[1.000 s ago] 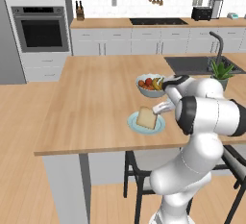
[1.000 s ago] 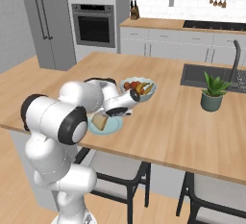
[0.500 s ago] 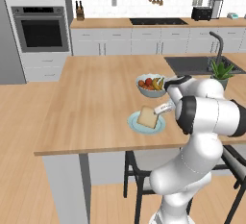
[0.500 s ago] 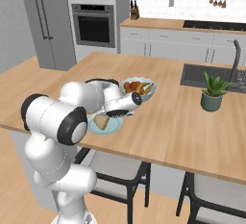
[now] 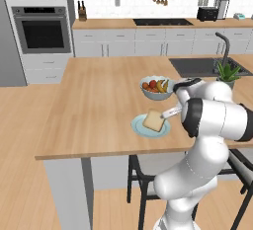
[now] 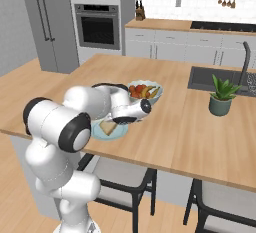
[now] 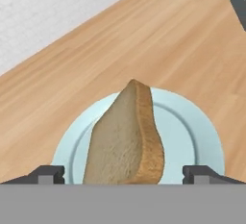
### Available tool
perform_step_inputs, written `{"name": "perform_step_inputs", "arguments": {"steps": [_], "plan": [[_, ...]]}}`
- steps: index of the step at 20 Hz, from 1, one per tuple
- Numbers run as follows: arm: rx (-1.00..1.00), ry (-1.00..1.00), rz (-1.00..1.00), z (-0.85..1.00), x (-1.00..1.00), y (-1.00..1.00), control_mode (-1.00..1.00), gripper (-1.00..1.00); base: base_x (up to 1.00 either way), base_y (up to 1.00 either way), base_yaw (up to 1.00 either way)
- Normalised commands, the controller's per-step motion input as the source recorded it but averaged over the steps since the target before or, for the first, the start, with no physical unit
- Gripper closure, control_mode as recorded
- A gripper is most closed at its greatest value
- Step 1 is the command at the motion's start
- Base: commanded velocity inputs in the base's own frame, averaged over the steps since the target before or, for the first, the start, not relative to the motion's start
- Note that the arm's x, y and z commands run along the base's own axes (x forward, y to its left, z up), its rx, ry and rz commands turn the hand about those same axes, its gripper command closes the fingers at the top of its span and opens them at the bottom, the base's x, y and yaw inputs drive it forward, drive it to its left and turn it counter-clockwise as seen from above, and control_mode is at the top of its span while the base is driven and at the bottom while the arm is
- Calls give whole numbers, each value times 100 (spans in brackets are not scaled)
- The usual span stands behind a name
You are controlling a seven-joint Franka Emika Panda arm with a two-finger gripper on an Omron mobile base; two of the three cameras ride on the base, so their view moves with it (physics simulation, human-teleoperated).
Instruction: Start the toaster. Once the lever pops up, take the bread to the plate on the dining counter.
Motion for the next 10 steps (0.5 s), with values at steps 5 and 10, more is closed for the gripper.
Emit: {"name": "perform_step_inputs", "arguments": {"steps": [5,10], "plan": [[-4,-5,0,14,-1,-4,-100,-100,0,0,0],[-5,-3,0,25,-1,1,-100,-100,0,0,0]]}}
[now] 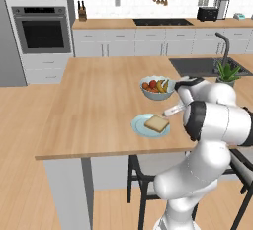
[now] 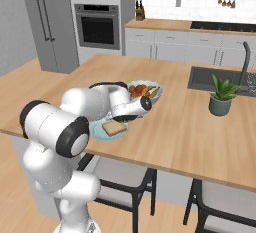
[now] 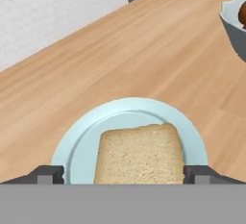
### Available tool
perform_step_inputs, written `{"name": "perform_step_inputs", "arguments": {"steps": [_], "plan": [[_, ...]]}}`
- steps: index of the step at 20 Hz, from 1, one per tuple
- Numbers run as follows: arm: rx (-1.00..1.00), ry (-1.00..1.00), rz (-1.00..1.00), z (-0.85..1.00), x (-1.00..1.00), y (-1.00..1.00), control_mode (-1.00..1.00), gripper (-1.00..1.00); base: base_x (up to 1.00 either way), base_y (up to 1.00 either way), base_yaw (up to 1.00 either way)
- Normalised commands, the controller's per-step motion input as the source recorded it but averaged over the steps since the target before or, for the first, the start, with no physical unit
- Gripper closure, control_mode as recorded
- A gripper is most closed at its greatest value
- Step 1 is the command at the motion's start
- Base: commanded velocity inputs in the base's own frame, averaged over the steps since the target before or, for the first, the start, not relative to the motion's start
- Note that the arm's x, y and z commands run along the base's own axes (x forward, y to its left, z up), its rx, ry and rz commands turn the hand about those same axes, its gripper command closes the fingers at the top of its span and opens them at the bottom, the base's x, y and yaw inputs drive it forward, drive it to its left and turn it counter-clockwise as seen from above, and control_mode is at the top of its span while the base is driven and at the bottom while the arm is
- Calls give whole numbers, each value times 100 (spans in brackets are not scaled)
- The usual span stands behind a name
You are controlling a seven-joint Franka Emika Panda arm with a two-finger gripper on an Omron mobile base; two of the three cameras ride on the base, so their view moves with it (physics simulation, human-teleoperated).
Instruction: Start the toaster. Once the lever pops up, take the bread to the plate on the dining counter.
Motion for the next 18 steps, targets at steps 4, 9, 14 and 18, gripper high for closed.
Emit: {"name": "perform_step_inputs", "arguments": {"steps": [4,9,14,18], "plan": [[-3,0,-2,38,-10,0,-100,-100,0,0,0],[-4,0,-6,33,-61,24,-100,-100,0,0,0],[-5,0,-19,32,-98,17,-100,-100,0,0,0],[-11,0,-25,36,-97,23,-100,-100,0,0,0]]}}
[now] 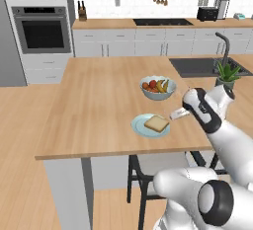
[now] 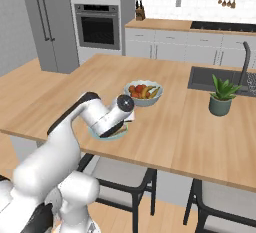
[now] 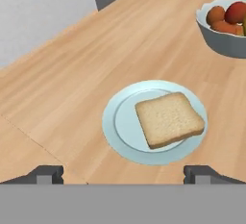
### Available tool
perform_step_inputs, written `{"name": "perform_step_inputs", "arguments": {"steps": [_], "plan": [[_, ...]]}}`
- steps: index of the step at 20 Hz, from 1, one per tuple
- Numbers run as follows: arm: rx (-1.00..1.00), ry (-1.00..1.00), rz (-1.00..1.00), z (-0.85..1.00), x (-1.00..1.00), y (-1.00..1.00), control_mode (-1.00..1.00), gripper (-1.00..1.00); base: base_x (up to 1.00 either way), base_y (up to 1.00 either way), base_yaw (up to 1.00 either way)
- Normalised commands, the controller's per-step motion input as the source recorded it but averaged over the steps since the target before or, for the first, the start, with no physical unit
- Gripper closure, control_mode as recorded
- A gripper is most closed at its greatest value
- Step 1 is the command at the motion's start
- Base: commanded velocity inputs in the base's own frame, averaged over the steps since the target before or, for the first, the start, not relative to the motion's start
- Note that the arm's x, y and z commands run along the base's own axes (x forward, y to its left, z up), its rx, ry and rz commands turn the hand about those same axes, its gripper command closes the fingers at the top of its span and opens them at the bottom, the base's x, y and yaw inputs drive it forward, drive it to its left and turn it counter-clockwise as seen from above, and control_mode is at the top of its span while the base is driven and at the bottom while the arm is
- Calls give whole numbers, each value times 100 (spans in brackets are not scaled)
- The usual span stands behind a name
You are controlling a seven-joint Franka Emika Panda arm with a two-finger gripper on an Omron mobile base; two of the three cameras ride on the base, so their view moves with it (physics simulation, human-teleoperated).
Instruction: Start the toaster. Once the lever pops up, take the bread to the plate on the dining counter.
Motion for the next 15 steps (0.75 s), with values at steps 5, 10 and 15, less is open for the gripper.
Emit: {"name": "perform_step_inputs", "arguments": {"steps": [5,10,15], "plan": [[-11,10,-22,43,-80,15,-100,-100,0,0,0],[-11,3,-20,33,-98,3,-100,-100,0,0,0],[-11,0,-20,18,-100,0,-100,-100,0,0,0]]}}
